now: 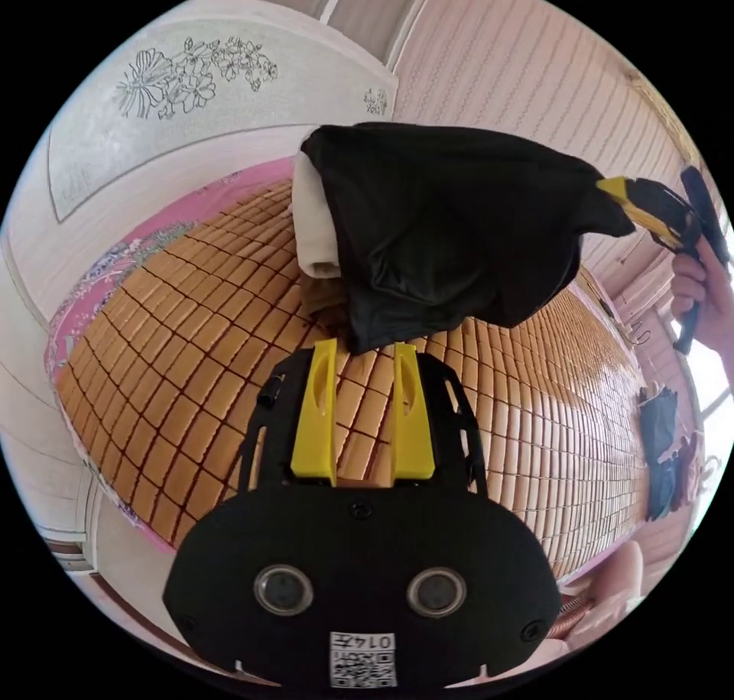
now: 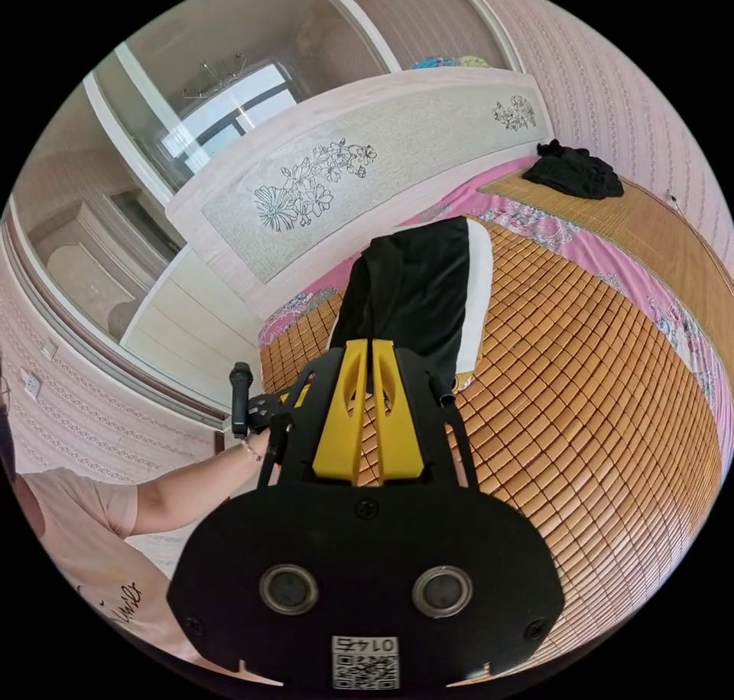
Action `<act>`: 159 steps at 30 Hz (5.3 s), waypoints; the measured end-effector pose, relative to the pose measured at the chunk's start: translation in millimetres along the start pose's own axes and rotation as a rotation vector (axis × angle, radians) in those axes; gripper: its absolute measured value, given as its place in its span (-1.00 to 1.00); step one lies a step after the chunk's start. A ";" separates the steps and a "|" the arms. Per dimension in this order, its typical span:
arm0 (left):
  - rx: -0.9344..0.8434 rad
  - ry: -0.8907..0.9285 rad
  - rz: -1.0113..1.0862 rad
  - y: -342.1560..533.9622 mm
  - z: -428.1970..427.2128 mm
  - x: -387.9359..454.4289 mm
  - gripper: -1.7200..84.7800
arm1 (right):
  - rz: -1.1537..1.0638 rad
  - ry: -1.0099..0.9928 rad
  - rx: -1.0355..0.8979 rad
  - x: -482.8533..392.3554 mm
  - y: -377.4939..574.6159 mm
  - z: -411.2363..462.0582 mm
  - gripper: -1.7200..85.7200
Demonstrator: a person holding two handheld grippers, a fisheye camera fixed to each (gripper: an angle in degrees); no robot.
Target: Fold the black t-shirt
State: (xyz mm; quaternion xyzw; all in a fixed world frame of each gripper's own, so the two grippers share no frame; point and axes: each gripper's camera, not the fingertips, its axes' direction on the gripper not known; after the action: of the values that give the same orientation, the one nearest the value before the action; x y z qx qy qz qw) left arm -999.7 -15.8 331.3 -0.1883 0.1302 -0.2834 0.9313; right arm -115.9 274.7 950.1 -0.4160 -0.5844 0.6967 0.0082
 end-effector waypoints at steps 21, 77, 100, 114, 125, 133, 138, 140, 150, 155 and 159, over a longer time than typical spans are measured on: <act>0.319 0.576 0.068 190.7 -396.0 94.1 -0.98 | 0.333 0.036 0.391 18.1 447.7 -360.4 -0.96; 0.733 0.559 0.397 31.9 -499.1 490.4 -0.98 | -0.039 0.426 1.076 -40.4 508.1 -760.1 -0.95; -0.476 0.239 0.408 256.1 8.4 387.3 -0.98 | 0.644 0.348 -0.095 152.7 660.7 -372.2 -0.95; -0.699 0.221 0.523 286.8 58.9 348.8 -0.97 | 0.649 0.275 -0.385 171.2 625.5 -292.2 -0.95; -0.481 0.191 0.430 218.5 82.5 281.9 -0.87 | 0.391 0.273 -0.374 183.5 511.9 -246.1 -0.86; -0.202 0.191 0.431 80.9 201.8 294.7 -0.94 | -0.053 0.324 -0.170 266.4 285.7 -123.9 -0.78; -0.188 0.213 0.374 4.7 273.9 300.0 -0.88 | -0.026 0.392 -0.131 335.9 177.1 -64.9 -0.72; -0.187 0.222 0.380 -14.9 290.4 302.2 -0.84 | 0.023 0.419 -0.137 360.3 148.5 -46.7 -0.72; -0.320 0.213 0.342 -47.2 345.9 276.6 -0.95 | 0.261 0.300 -0.266 426.8 80.8 32.9 -0.95; -0.205 0.237 0.208 -36.4 295.6 226.4 -0.98 | 0.094 0.191 -0.107 377.4 46.9 22.4 -0.96; -0.133 0.204 0.086 -20.7 261.2 179.8 -0.98 | -0.130 0.043 -0.072 319.3 8.2 51.5 -0.96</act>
State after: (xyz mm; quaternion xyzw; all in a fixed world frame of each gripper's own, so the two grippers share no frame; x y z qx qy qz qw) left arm -773.6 -63.0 549.5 -0.2139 0.2507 -0.2519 0.9099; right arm -351.1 389.4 759.9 -0.3923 -0.6344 0.6641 0.0511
